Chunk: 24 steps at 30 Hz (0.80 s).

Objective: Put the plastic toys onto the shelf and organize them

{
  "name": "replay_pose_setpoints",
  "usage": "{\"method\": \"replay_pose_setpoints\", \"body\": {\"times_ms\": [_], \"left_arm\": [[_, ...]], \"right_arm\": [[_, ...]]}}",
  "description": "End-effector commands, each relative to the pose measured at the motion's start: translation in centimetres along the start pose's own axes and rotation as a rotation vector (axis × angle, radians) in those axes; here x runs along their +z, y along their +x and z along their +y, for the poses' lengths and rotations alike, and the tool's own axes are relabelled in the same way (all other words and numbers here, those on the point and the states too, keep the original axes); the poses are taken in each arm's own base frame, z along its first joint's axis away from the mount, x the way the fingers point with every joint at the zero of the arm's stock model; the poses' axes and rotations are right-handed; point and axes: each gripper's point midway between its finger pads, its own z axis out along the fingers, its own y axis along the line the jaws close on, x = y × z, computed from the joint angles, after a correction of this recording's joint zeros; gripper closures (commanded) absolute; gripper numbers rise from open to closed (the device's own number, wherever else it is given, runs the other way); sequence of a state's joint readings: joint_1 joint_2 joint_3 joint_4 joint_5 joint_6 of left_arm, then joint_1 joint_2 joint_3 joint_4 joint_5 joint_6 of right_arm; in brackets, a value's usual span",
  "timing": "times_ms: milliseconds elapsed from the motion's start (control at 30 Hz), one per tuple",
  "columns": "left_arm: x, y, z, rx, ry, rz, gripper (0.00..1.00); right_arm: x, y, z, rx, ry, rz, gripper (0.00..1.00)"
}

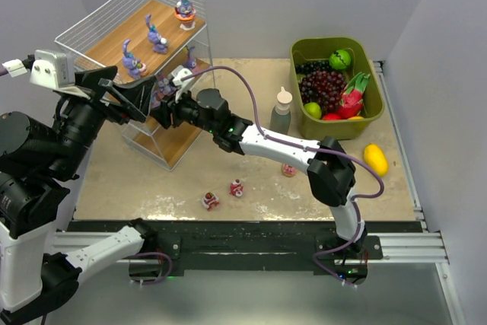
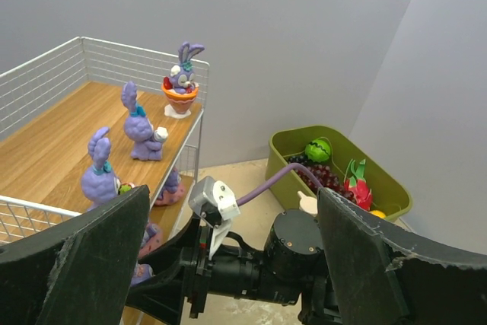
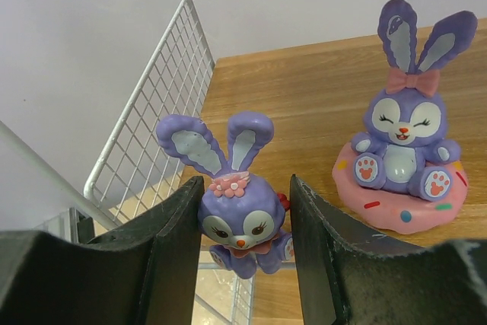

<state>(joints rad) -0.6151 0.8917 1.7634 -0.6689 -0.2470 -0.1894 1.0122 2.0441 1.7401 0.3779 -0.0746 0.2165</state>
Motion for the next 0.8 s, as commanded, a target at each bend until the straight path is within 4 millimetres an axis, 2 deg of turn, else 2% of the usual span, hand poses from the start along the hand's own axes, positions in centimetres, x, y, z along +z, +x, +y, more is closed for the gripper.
{"method": "replay_pose_setpoints", "body": {"times_ms": [0,433,767], "left_arm": [[0.1,-1.0,0.4,0.015,-0.023,-0.037,0.05],[-0.3,-1.0,0.9,0.02,-0.044,-0.043,0.05],[-0.7,-1.2,1.1,0.026,-0.048,-0.049,0.05]], "right_arm": [[0.5,-4.4,1.2,-0.008,-0.036,-0.109,1.0],[1.3,-3.6,2.2,-0.007,-0.049,-0.107,1.0],[2.3,-2.2,2.4,-0.014,-0.043,-0.096,1.0]]}}
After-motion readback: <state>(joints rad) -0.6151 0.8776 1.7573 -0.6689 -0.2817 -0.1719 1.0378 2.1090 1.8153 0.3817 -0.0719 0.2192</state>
